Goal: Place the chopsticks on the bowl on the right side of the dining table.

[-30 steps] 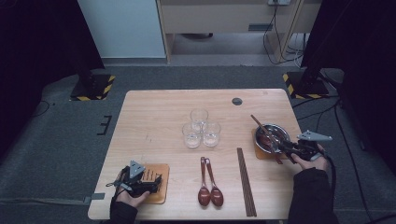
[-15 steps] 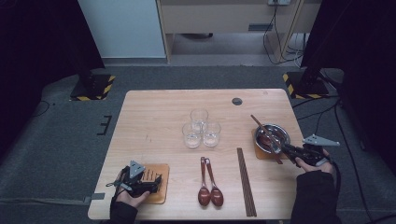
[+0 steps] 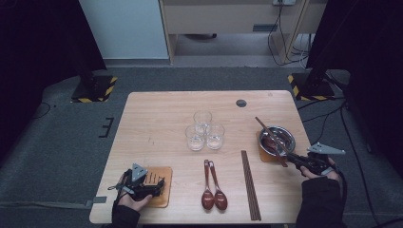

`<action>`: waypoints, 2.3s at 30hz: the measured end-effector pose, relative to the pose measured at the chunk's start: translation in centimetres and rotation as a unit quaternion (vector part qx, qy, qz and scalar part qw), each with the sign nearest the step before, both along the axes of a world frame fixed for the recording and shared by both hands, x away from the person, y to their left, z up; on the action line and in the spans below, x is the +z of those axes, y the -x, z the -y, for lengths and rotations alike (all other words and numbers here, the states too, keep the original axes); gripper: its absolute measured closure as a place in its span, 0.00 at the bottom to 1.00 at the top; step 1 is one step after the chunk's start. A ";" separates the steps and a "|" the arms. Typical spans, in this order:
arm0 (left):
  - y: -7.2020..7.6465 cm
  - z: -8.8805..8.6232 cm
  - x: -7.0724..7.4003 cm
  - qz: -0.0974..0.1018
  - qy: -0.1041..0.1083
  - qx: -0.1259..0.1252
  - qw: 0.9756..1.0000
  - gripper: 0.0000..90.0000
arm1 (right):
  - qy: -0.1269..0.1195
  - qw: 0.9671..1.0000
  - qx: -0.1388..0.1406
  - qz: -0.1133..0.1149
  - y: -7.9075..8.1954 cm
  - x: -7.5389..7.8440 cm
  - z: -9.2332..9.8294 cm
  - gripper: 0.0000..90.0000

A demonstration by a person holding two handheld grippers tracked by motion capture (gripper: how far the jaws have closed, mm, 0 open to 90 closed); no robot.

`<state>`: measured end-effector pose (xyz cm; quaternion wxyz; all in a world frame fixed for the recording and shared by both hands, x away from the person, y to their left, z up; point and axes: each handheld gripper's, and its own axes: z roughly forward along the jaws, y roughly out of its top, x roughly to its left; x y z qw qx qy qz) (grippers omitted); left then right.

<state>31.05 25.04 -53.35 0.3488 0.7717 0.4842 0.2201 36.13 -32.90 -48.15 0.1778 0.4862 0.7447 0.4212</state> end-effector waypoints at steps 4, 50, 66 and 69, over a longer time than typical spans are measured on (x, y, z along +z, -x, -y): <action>0.0 0.0 0.0 0.000 0.000 0.000 1.000 0.03 | -0.001 1.000 -0.007 -0.009 0.1 -0.3 0.3 0.93; 0.0 0.0 0.0 0.000 0.000 0.000 1.000 0.03 | -0.017 0.998 -0.053 0.011 -1.1 0.9 1.3 0.72; -0.1 0.0 0.0 0.000 0.000 0.000 1.000 0.02 | -0.019 0.998 -0.049 0.032 -2.7 2.3 0.5 0.66; -0.1 0.0 0.0 0.000 0.000 0.000 1.000 0.02 | -0.020 0.998 -0.050 0.037 -2.9 2.7 0.3 0.66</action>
